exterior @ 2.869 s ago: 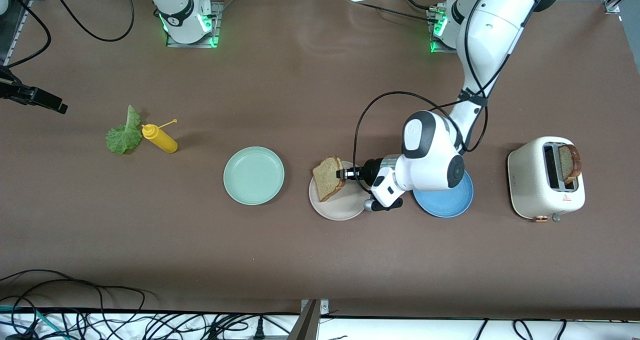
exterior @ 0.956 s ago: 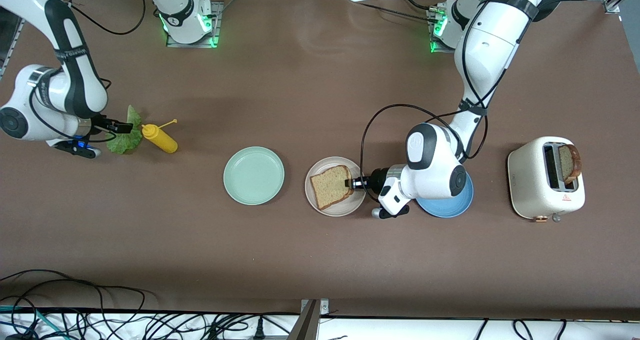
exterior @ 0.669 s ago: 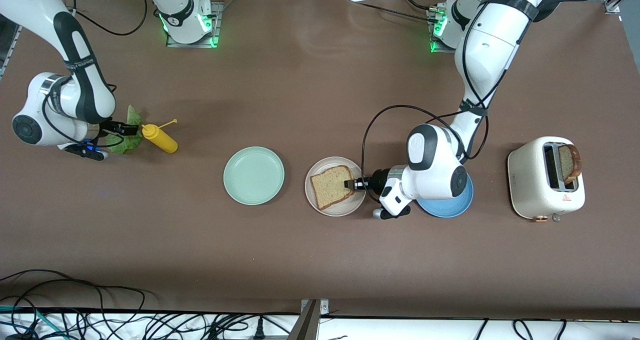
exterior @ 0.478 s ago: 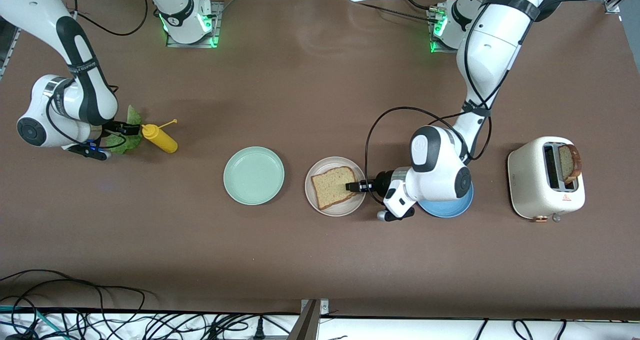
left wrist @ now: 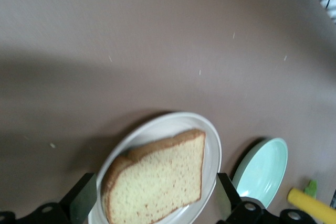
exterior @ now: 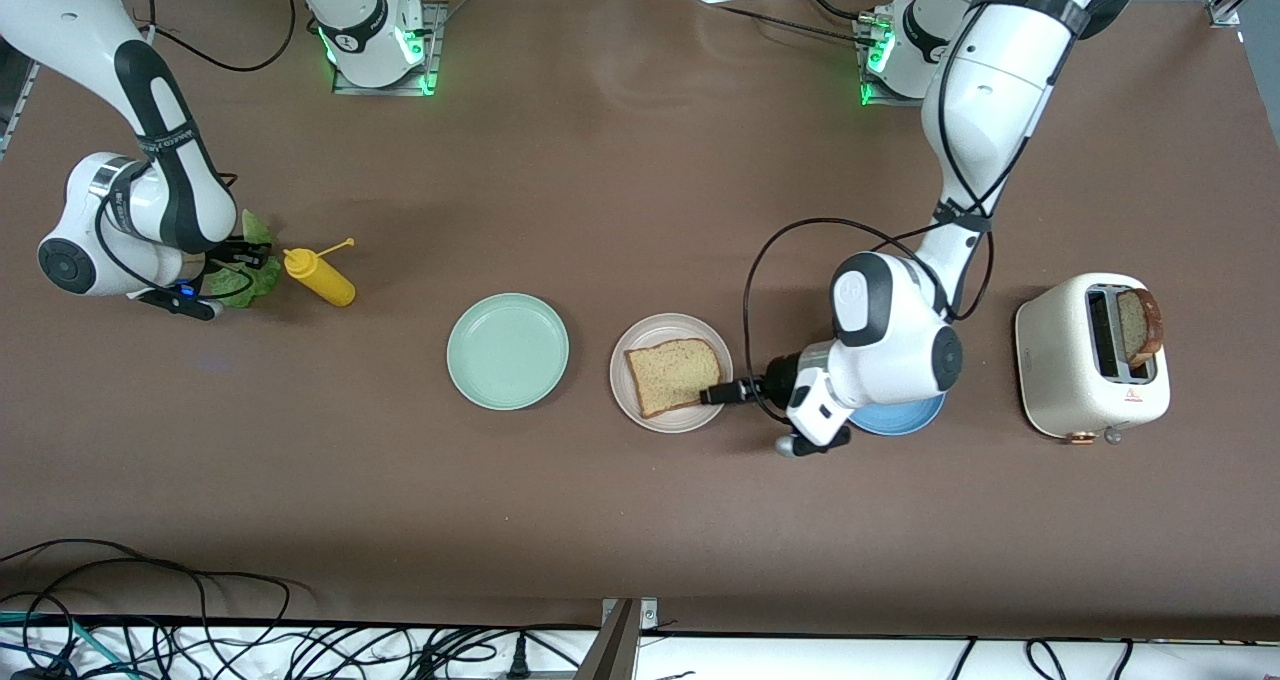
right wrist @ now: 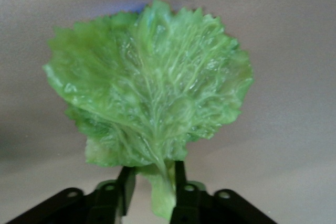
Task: Make sandwich on beige plate with both arms
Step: 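Grasp the lettuce leaf with the right gripper while the left gripper withdraws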
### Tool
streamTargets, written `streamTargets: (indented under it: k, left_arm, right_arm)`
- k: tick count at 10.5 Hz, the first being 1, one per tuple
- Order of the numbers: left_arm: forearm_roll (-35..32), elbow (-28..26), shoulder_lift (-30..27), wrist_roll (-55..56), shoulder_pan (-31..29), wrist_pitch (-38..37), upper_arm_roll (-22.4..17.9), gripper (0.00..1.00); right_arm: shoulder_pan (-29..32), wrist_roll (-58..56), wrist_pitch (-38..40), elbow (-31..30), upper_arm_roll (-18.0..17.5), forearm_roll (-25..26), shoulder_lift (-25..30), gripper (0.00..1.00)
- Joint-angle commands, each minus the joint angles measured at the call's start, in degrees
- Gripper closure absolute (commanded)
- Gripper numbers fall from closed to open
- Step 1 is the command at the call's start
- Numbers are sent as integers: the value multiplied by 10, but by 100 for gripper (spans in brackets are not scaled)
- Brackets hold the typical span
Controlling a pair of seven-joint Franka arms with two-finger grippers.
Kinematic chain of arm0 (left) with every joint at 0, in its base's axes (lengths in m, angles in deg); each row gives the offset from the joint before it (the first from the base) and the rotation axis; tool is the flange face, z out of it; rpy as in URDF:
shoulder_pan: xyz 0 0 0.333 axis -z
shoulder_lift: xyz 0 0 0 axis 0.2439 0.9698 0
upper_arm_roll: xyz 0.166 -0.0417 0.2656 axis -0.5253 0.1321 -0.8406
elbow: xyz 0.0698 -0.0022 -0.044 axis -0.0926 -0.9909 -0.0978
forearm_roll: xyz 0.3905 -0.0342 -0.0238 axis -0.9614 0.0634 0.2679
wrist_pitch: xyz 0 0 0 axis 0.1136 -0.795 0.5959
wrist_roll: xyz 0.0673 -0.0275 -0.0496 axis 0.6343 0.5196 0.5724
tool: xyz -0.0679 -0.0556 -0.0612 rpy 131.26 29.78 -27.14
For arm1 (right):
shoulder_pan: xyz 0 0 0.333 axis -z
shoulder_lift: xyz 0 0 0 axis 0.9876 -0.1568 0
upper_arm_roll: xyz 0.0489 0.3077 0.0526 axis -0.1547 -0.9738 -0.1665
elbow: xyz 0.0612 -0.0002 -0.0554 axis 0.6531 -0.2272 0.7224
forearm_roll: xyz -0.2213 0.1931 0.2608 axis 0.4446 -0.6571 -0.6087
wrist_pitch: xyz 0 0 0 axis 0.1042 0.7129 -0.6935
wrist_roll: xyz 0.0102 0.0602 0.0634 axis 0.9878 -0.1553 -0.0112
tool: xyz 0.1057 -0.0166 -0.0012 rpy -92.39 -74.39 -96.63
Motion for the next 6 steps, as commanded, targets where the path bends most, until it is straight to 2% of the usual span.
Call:
streamTargets:
  k: [1, 3, 4, 6]
  left_arm:
    - [20, -101, -99, -15, -10, 61, 0, 0]
    - [14, -153, -172, -14, -46, 61, 0, 0]
    - [13, -199, -224, -13, -82, 56, 0, 0]
    - [-8, -254, -310, -13, -137, -1, -1, 0]
  right_arm:
    - [3, 1, 1, 3, 0, 7, 2, 100]
    - [3, 1, 3, 6, 0, 7, 11, 100]
    - [2, 1, 16, 15, -1, 7, 21, 100]
    - [-2, -3, 104, 79, -3, 8, 28, 100]
